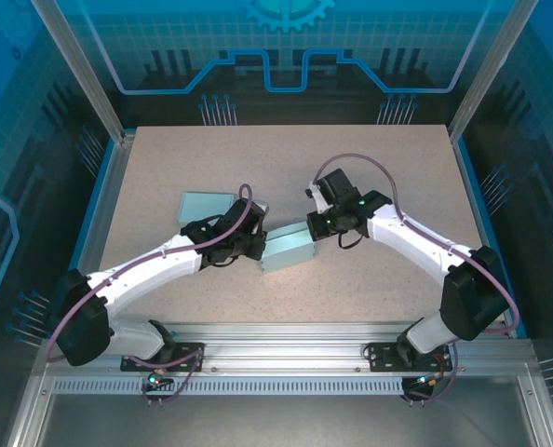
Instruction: Fold the paper box
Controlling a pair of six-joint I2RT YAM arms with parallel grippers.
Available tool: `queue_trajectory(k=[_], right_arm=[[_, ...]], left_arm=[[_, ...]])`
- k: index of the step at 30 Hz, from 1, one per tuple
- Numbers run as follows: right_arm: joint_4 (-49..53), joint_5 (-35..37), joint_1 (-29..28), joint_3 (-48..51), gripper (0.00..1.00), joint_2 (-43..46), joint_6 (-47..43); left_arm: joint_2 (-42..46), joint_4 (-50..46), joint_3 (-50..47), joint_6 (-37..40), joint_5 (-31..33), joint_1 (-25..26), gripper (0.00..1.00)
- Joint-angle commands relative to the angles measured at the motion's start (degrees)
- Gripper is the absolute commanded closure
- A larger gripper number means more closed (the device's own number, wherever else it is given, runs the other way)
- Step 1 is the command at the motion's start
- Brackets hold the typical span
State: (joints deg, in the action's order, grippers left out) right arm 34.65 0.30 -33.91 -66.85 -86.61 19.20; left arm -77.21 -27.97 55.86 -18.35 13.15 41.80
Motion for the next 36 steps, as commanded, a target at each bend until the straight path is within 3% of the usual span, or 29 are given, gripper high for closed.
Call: queue_trajectory(k=[1, 9, 15, 22, 36], right_arm=[[1.08, -1.98, -2.68, 0.14, 1.00, 0.21, 2.32], [1.54, 0.91, -4.50, 1.02, 1.00, 1.00, 3.36], [1.72, 2.35, -5.35, 0.84, 1.00, 1.31, 3.35], [1.19, 3.98, -6.00, 1.49, 1.00, 1.87, 3.80], [-2.11, 8.09, -8.20, 4.99, 1.00, 3.20, 8.56]], left_arm=[[-1.01, 1.94, 0.31, -3.19, -1.21, 0.33, 0.89], [-0.26, 5.59, -2.35, -8.53, -1.98, 0.64, 0.98], [0.87, 5.96, -2.45, -12.26, -2.43, 0.64, 0.93], [1.60, 4.02, -1.60, -16.36, -1.07, 0.51, 1.00], [1.28, 9.62, -4.91, -22.74, 1.67, 0.82, 1.00]])
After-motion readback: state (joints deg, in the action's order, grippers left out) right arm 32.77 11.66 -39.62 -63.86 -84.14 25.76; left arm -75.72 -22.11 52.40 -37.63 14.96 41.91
